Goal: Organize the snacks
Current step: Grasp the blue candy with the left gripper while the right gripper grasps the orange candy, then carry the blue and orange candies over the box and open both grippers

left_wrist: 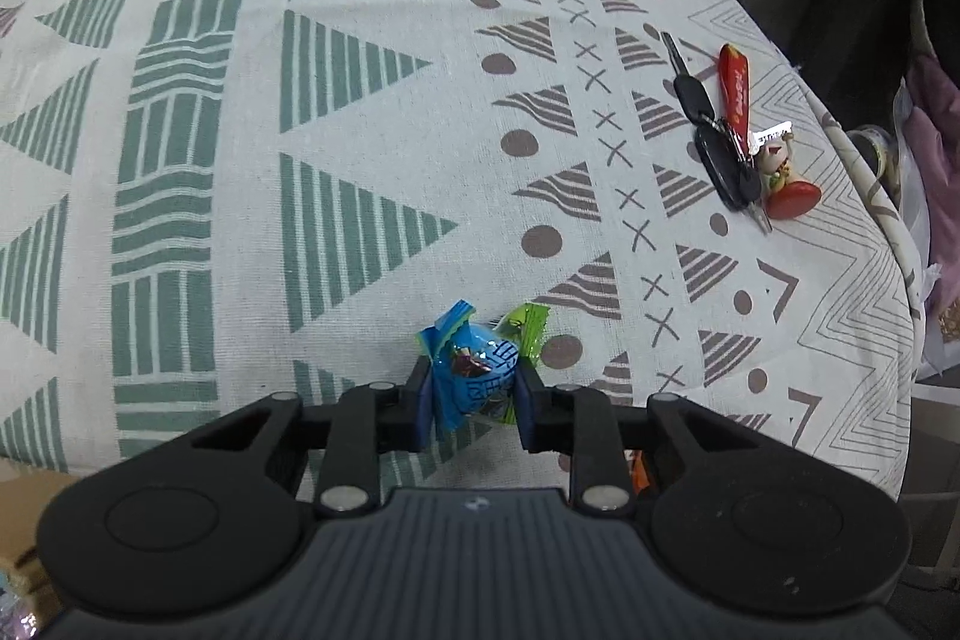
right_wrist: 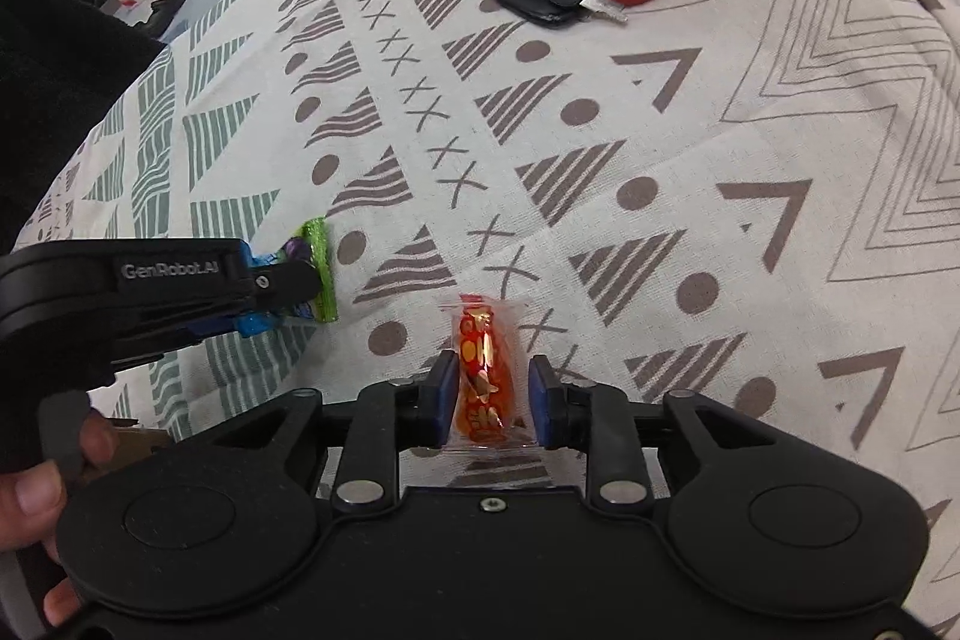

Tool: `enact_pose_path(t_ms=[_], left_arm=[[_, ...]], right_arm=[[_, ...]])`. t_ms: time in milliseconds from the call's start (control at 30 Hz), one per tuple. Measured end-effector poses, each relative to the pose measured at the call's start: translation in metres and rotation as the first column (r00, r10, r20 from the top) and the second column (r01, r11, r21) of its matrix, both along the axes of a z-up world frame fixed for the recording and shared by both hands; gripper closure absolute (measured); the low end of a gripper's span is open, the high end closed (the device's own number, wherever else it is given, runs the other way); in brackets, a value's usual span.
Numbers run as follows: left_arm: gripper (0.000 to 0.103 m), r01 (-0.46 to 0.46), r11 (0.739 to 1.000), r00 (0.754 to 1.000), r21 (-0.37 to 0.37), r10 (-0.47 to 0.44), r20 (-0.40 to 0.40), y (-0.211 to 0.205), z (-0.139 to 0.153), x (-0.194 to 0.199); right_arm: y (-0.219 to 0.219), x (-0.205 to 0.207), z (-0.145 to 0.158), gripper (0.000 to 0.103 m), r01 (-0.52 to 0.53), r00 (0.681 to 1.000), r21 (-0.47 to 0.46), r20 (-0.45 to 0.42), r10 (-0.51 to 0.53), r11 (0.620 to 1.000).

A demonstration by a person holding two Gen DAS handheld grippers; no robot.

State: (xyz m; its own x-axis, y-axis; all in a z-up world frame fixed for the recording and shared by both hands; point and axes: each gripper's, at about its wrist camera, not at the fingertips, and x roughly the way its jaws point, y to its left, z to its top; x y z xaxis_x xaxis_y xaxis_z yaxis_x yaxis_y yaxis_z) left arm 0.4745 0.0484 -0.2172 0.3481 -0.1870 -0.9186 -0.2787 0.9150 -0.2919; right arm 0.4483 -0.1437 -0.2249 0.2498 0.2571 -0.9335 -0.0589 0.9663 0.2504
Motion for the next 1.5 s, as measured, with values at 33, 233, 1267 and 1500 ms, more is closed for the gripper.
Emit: enact_pose_path(t_ms=[33, 233, 1267, 1500], left_arm=[[0.078, -0.004, 1.0, 1.0, -0.002, 0.004, 0.001, 0.001, 0.002, -0.001], [0.078, -0.004, 1.0, 1.0, -0.009, 0.004, 0.004, -0.002, 0.017, -0.013], [0.078, -0.032, 0.999, 0.996, 0.029, 0.029, 0.083, -0.005, 0.098, -0.158], [0.078, -0.037, 0.998, 0.995, 0.043, 0.033, 0.097, -0.001, 0.109, -0.184]], right_arm=[[0.001, 0.0, -0.002, 0.078, -0.006, 1.0, -0.002, -0.002, 0.006, 1.0], [0.001, -0.006, 0.003, 0.085, -0.029, 1.0, 0.026, 0.013, 0.029, 0.999], [-0.016, -0.102, 0.089, 0.085, -0.086, 0.988, 0.085, 0.135, 0.074, 0.993], [-0.011, -0.124, 0.1, 0.085, -0.109, 0.984, 0.097, 0.153, 0.093, 0.989]])
